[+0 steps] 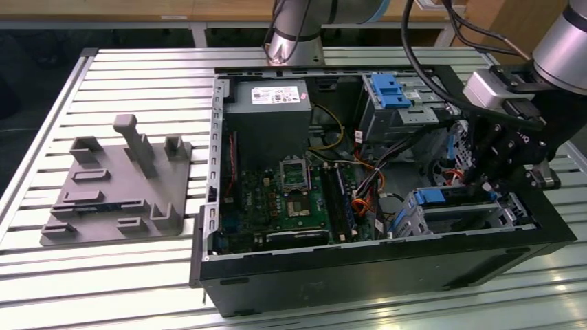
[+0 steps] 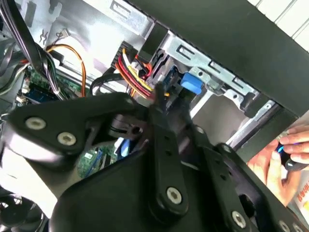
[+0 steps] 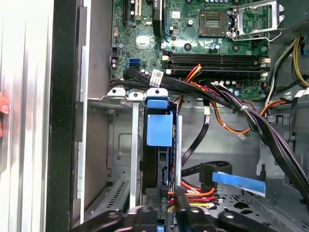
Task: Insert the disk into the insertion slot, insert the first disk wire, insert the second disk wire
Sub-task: 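Insert the first disk wire, then insert the second disk wire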
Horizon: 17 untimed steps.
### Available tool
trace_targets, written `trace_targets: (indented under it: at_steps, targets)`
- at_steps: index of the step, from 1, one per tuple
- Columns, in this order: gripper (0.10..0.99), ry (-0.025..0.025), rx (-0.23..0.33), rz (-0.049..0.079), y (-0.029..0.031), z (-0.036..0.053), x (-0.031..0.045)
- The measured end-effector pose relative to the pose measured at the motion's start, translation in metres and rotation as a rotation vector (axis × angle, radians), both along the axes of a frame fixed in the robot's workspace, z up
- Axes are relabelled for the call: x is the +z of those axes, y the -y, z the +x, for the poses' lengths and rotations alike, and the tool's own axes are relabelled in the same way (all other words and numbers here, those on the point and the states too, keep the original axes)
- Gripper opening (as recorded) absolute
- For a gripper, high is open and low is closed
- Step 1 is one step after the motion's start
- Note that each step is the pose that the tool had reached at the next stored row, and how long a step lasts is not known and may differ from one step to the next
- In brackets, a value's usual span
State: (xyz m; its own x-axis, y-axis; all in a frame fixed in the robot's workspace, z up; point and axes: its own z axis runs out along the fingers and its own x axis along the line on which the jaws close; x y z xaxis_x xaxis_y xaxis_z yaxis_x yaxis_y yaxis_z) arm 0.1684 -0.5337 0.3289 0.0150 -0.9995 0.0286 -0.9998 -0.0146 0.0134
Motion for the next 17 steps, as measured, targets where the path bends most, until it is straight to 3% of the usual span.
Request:
trace_targets:
  at_steps: [3,10,11,17]
  targets:
    - [0.361,0.0000,0.000,0.000,0.0000,0.0000,0.0088]
    - [0.361,0.0001,-0.004,0.000,-0.0008,0.0001,0.0404]
    - [0.361,0.0001,-0.005,0.000,-0.0012,0.0012,0.0562]
    - [0.361,0.0001,-0.005,0.000,-0.0021,0.0013,0.0570]
